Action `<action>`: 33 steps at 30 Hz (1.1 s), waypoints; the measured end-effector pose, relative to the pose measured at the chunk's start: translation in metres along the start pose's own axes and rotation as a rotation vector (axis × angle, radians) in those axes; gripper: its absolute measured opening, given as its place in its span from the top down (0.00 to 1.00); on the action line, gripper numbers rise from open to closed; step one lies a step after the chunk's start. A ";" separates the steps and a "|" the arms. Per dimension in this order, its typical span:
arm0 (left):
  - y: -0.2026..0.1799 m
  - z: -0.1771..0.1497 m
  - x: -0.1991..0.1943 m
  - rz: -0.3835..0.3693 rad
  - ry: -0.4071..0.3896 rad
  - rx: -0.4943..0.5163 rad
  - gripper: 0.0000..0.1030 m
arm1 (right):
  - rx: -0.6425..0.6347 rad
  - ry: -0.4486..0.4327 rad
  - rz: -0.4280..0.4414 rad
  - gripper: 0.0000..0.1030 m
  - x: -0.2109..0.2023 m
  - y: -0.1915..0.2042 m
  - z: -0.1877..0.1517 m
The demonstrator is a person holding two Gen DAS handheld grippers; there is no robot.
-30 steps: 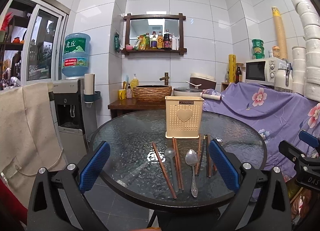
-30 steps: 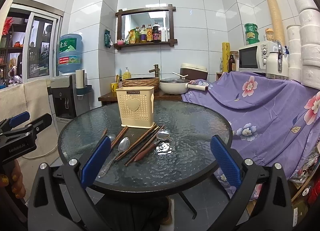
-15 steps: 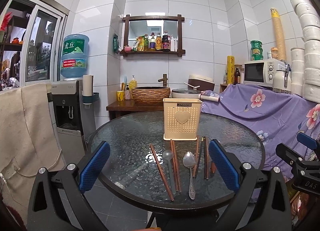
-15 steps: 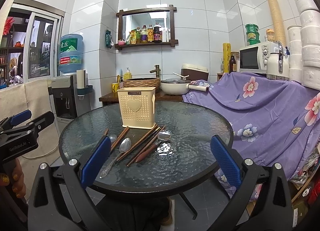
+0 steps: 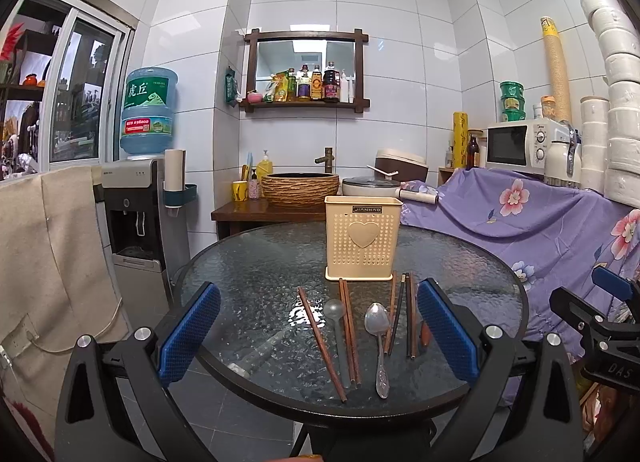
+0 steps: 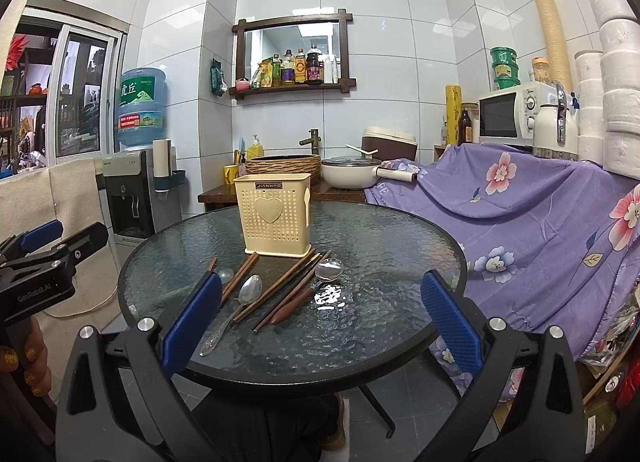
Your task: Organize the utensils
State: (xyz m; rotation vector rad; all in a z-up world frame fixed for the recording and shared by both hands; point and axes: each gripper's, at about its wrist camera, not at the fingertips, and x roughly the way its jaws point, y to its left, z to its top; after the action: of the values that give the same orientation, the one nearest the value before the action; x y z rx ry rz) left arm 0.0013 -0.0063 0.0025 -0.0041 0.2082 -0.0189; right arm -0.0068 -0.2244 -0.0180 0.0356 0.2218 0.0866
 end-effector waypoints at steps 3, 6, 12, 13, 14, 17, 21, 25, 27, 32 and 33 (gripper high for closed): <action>0.001 0.000 0.000 0.003 0.004 -0.003 0.06 | 0.000 -0.001 0.001 0.05 0.000 0.000 0.000; 0.002 0.000 0.001 0.002 0.007 -0.007 0.06 | 0.000 0.000 0.001 0.05 0.000 0.001 0.000; 0.003 0.001 0.000 -0.001 0.002 -0.002 0.06 | 0.000 0.000 0.001 0.05 0.000 0.001 0.000; 0.003 0.001 0.000 -0.003 0.002 -0.001 0.06 | 0.001 0.000 0.001 0.05 0.000 0.001 0.000; 0.002 0.001 0.000 -0.003 0.002 0.000 0.06 | 0.000 -0.001 0.001 0.05 0.000 0.001 0.000; 0.001 0.001 0.001 -0.004 0.003 0.002 0.06 | 0.000 0.000 -0.002 0.05 0.000 0.001 0.000; 0.000 0.001 0.001 -0.004 0.003 0.001 0.06 | 0.003 0.003 -0.002 0.05 0.000 0.002 0.000; 0.000 0.001 0.001 -0.003 0.003 0.000 0.06 | 0.003 0.004 -0.002 0.05 0.000 0.003 0.000; 0.000 0.001 0.001 -0.004 0.003 0.000 0.06 | 0.003 0.003 -0.003 0.05 0.000 0.003 0.000; 0.000 0.001 0.001 -0.004 0.003 0.003 0.06 | 0.004 0.003 -0.002 0.05 0.000 0.003 0.000; -0.001 0.001 0.001 -0.003 0.003 0.003 0.06 | 0.003 0.003 -0.002 0.05 0.000 0.003 0.000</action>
State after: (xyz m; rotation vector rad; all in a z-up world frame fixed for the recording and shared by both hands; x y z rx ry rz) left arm 0.0026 -0.0068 0.0032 -0.0010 0.2113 -0.0225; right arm -0.0072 -0.2214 -0.0178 0.0380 0.2249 0.0845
